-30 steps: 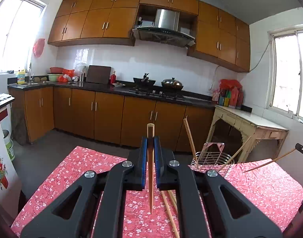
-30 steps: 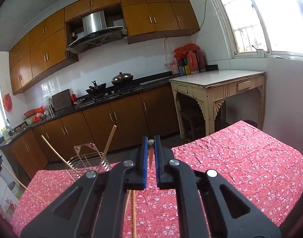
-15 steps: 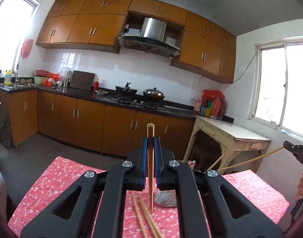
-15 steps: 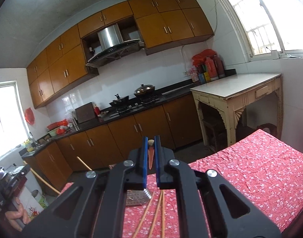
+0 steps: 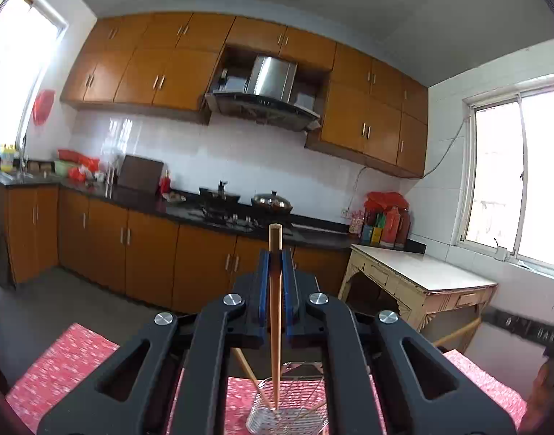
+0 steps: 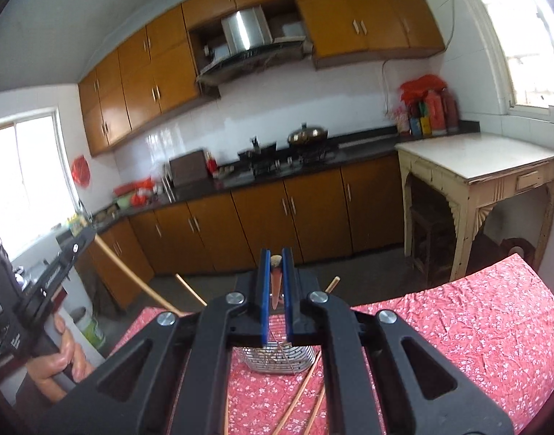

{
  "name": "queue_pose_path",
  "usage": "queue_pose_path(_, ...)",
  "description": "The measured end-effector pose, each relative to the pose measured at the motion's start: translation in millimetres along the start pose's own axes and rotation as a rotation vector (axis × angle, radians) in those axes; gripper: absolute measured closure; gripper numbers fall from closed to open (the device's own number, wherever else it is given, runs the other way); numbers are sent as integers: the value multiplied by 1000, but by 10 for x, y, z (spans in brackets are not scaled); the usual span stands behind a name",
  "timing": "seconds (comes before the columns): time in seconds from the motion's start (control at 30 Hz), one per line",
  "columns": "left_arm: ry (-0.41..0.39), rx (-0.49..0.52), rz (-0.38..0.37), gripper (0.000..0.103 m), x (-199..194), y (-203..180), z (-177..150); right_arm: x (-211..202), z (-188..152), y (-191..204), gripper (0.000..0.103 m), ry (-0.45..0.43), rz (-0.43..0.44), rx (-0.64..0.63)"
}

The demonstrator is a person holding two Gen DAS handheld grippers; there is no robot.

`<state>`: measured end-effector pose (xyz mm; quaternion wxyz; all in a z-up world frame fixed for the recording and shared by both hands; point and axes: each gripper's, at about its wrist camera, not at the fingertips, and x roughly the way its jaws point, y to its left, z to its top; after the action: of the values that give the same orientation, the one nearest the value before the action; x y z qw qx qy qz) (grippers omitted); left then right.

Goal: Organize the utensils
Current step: 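Open both grippers to drop the chopsticks into the wire holder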

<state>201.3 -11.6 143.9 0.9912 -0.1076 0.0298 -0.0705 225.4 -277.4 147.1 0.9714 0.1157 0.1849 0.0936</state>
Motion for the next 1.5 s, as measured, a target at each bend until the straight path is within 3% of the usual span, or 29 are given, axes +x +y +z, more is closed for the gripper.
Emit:
queue_pose_path(0.2,71,15,32,96,459,-66,-174,596,23,-19,96,157,-1,15)
queue_pose_path(0.3,81,2,52,96,601,-30,-227,865,58,-10,96,196,-6,26)
queue_pose_path(0.53,108,18,77,96,809,-61,-272,1293,120,-21,96,224,-30,53)
queue_pose_path(0.77,189,20,109,96,1086,-51,-385,1647,156,-55,93,217,-76,52)
queue_pose_path(0.83,214,-9,104,95,1105,7,-377,1631,151,-74,82,201,-84,60)
queue_pose_path(0.93,197,-4,115,92,1011,72,-316,1536,163,-121,75,175,-91,64)
queue_pose_path(1.0,190,-4,124,85,948,105,-287,1434,162,-157,72,159,-101,67)
queue_pose_path(1.3,170,22,155,72,406,284,-216,897,-43,-300,69,125,-162,55)
queue_pose_path(1.5,210,37,193,62,0,525,-461,662,-666,-535,68,176,-227,68)
